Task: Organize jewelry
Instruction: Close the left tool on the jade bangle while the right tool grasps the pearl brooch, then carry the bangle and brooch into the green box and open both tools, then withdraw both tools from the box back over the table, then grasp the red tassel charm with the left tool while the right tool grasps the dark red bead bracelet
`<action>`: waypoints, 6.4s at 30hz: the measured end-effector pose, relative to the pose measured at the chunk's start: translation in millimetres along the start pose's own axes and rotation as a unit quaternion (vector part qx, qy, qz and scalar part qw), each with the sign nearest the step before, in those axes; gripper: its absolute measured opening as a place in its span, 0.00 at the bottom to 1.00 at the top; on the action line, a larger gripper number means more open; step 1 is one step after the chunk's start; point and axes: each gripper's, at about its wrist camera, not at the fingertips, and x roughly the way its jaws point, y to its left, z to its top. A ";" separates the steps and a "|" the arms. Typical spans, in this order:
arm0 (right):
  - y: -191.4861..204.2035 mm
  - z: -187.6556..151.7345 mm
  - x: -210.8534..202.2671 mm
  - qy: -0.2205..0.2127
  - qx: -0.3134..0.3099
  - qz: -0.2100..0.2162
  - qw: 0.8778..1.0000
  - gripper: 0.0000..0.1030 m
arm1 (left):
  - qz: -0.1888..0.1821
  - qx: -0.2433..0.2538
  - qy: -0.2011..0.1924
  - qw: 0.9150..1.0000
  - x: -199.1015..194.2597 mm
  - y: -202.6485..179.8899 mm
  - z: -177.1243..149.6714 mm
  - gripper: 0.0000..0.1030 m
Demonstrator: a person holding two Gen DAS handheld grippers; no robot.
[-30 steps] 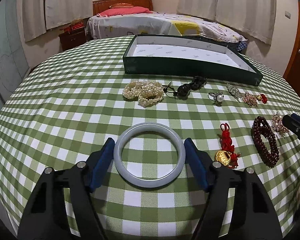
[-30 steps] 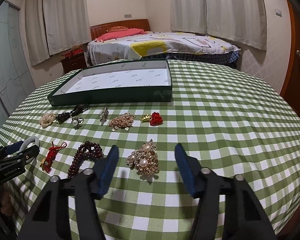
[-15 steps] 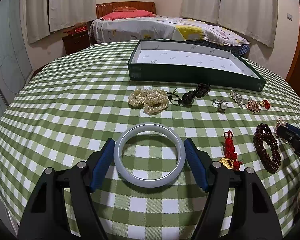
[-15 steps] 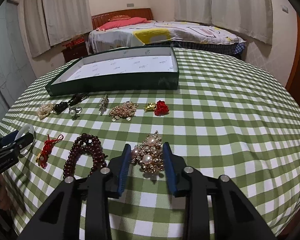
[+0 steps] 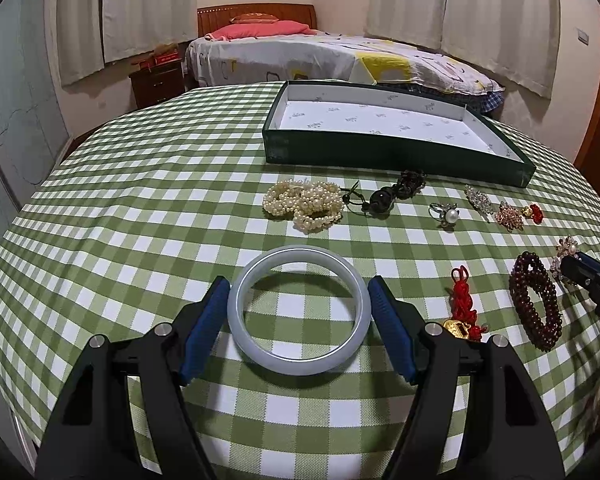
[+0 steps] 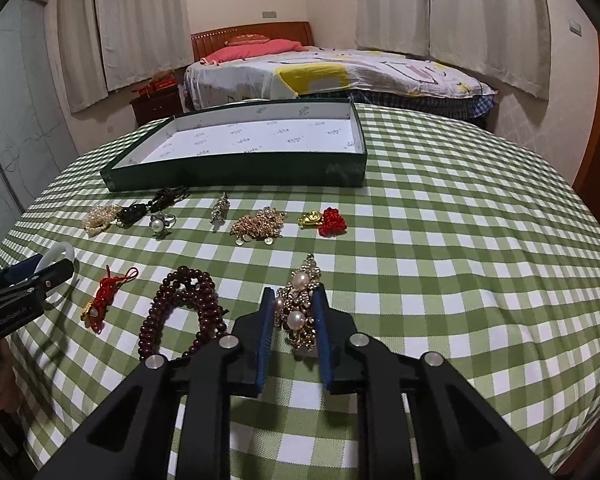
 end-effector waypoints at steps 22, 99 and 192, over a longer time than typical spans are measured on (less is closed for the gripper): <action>-12.0 3.5 12.5 0.023 0.041 0.015 0.999 0.51 | 0.002 -0.001 0.001 1.000 -0.9 1.2 0.4 0.67; -24.0 131.7 126.5 0.031 0.012 0.027 0.999 0.24 | -0.024 0.017 0.036 0.999 139.1 -42.7 145.4 0.67; 28.0 -10.9 -6.0 -0.001 0.019 0.070 0.997 0.16 | -0.049 0.046 0.001 0.998 -4.7 -71.1 -8.1 0.51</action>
